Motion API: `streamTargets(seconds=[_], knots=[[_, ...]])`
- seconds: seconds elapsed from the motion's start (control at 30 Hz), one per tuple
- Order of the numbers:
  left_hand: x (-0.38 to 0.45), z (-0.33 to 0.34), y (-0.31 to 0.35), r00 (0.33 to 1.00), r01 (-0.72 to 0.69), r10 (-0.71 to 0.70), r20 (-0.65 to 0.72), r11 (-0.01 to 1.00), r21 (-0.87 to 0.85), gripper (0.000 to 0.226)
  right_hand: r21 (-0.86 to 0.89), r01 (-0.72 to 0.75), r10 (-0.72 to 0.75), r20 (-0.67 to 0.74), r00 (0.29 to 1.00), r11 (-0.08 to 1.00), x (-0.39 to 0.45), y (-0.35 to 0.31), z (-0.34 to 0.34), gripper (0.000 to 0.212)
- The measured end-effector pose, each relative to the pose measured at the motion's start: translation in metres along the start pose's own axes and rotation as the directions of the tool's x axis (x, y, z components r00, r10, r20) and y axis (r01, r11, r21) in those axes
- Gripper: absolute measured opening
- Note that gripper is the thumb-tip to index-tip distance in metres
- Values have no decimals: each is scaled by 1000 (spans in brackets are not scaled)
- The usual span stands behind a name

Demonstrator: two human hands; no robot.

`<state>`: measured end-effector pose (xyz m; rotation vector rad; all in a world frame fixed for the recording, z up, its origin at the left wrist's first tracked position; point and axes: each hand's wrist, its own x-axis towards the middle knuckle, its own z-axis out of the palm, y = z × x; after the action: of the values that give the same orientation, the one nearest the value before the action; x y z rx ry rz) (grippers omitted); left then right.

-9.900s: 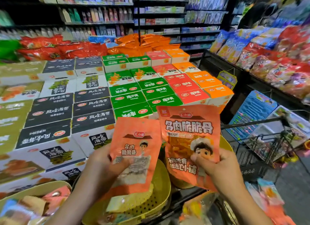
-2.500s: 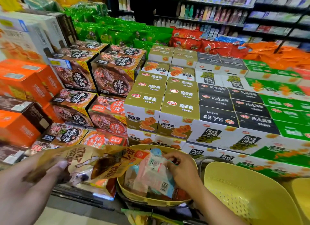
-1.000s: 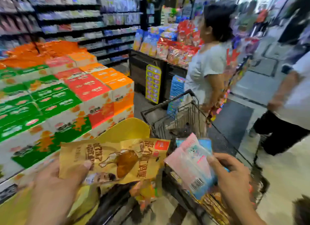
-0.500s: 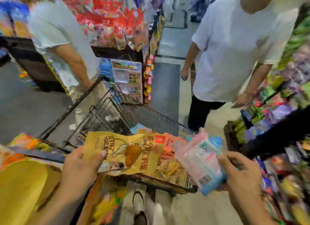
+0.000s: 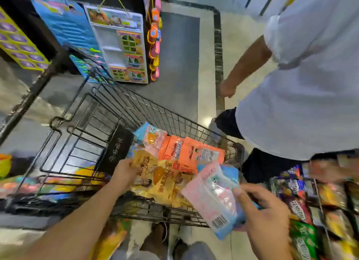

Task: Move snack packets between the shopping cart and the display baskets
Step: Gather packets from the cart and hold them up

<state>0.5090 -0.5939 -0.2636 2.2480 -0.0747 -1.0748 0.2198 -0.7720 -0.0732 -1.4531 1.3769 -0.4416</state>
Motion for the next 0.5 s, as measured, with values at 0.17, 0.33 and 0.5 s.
streamTargets(seconds=[0.17, 0.33, 0.5], knots=[[67, 38, -49, 974, 178, -188, 125, 980, 86, 11, -99, 5, 3, 83, 997, 995, 42, 2, 59, 16], [109, 67, -90, 960, 174, -242, 142, 911, 373, 30, 30, -47, 40, 182, 982, 998, 92, 25, 122, 20], [120, 65, -114, 948, 143, -272, 165, 826, 545, 38, 220, -300, 227, 304, 925, 928, 130, 56, 201, 21]])
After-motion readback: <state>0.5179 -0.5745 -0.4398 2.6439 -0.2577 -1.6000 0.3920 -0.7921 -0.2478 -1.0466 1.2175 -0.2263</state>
